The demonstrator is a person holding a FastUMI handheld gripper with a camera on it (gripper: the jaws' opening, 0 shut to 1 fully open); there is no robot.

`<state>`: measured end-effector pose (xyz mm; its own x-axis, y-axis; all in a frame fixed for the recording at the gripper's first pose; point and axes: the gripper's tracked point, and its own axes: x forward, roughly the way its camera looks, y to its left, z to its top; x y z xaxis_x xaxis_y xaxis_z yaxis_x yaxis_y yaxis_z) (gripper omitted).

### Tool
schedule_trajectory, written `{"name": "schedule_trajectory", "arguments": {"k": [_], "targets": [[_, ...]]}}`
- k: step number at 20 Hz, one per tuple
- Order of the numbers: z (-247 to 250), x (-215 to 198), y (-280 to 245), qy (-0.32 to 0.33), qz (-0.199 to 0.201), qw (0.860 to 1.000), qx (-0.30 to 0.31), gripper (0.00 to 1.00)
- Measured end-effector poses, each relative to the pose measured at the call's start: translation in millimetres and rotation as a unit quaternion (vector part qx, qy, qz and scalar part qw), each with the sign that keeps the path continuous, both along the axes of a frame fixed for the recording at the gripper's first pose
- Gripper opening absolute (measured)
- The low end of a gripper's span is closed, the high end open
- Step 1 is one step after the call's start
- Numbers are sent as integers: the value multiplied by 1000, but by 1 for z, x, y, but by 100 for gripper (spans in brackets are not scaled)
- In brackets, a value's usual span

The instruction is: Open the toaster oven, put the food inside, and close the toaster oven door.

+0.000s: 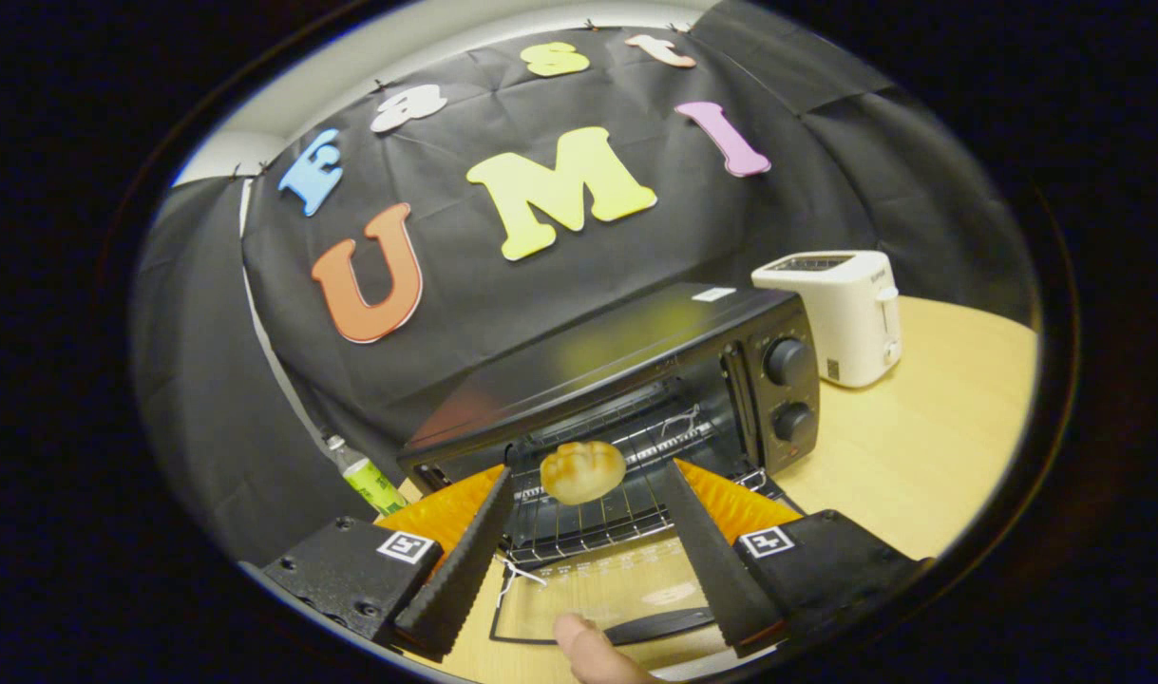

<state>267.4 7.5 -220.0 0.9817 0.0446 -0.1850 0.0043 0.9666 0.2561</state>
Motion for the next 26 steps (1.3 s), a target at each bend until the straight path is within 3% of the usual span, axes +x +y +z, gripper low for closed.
{"name": "schedule_trajectory", "arguments": {"k": [6, 12, 26], "targets": [[33, -59, 0, -32, 6, 995, -91, 100], [61, -118, -8, -93, -8, 977, -191, 100], [46, -226, -10, -69, 18, 978, -197, 100]]}}
